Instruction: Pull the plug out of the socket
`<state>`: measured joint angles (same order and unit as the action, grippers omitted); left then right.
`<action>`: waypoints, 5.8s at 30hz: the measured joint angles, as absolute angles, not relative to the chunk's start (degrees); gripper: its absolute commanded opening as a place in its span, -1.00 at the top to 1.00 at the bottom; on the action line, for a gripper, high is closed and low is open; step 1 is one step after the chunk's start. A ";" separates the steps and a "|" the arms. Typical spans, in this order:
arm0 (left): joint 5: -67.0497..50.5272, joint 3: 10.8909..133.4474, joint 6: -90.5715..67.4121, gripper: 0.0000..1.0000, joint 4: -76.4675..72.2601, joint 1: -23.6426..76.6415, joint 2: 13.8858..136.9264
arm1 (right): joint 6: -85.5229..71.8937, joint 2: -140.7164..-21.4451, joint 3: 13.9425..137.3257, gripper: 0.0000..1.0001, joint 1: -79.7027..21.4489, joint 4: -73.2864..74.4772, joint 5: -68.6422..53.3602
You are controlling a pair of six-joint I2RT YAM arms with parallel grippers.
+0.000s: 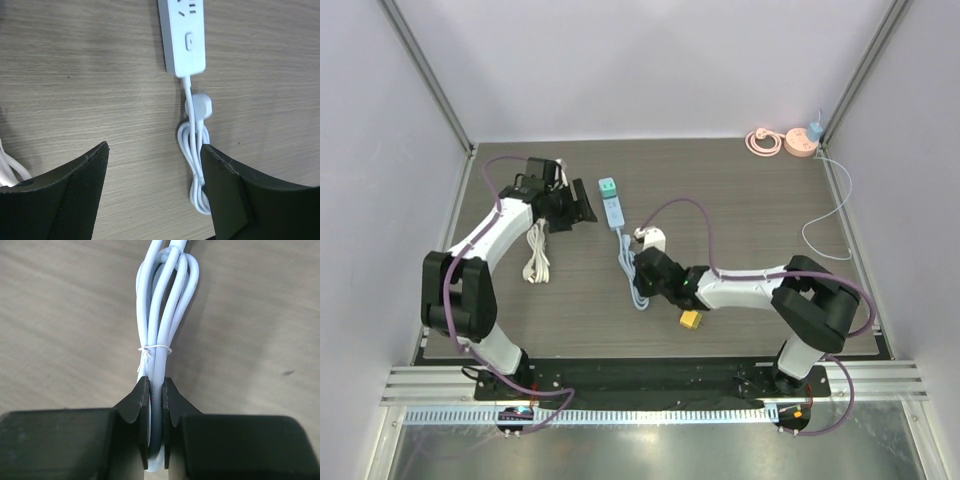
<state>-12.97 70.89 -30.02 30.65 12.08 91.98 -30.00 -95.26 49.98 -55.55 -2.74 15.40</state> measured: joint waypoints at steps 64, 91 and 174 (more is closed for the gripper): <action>-2.98 78.54 -24.84 -0.06 31.42 16.91 105.06 | -32.08 -77.21 40.69 -0.81 -55.02 -3.46 13.82; -1.72 78.52 -23.68 -0.35 31.70 30.81 104.44 | -36.27 -69.71 42.13 -0.82 -51.05 11.44 23.00; -33.52 56.84 -53.63 1.00 8.99 3.20 100.42 | -28.36 -135.09 115.35 0.98 -50.43 31.79 26.61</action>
<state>-33.52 56.84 -53.63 8.99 3.20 100.42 -28.36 -135.09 115.35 -50.43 31.79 26.61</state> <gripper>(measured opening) 0.141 0.507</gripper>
